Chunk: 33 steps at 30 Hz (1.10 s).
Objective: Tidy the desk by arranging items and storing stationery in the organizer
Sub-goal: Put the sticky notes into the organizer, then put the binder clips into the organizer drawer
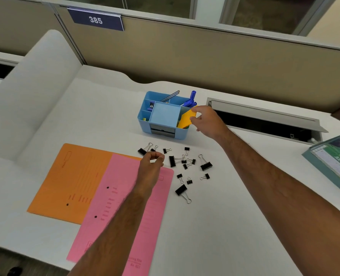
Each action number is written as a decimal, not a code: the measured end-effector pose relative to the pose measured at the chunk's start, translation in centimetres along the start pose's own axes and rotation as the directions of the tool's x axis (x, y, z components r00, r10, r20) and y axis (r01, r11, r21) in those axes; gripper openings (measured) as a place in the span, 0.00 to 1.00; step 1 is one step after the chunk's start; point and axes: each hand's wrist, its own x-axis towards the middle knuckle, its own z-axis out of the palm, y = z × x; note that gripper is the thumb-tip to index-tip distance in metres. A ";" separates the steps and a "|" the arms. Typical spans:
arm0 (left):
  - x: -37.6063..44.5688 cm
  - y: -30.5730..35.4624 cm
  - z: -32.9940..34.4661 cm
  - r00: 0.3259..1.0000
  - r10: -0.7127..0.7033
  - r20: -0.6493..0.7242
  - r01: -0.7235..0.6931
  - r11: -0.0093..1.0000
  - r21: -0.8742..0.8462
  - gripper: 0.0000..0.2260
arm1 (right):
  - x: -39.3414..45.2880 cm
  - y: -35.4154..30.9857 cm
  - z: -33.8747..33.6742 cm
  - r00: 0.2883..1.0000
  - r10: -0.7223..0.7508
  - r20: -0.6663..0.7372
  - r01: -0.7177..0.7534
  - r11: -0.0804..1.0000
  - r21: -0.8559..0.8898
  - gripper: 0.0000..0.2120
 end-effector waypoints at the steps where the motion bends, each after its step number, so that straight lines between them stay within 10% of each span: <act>1: 0.0 0.0 0.0 1.000 0.001 0.001 -0.001 1.000 0.001 0.04 | 0.0 -0.3 0.1 1.000 -0.006 0.013 0.006 1.000 -0.006 0.21; 21: -1.3 -2.6 -0.2 0.998 -0.035 0.049 0.035 0.999 0.018 0.03 | -6.3 4.6 2.9 0.999 -0.049 0.014 0.048 0.998 0.040 0.12; 33: 2.2 2.2 1.7 0.999 0.039 0.031 -0.038 0.998 -0.051 0.06 | -3.3 0.7 2.7 0.950 -0.308 0.055 0.310 0.901 -0.304 0.26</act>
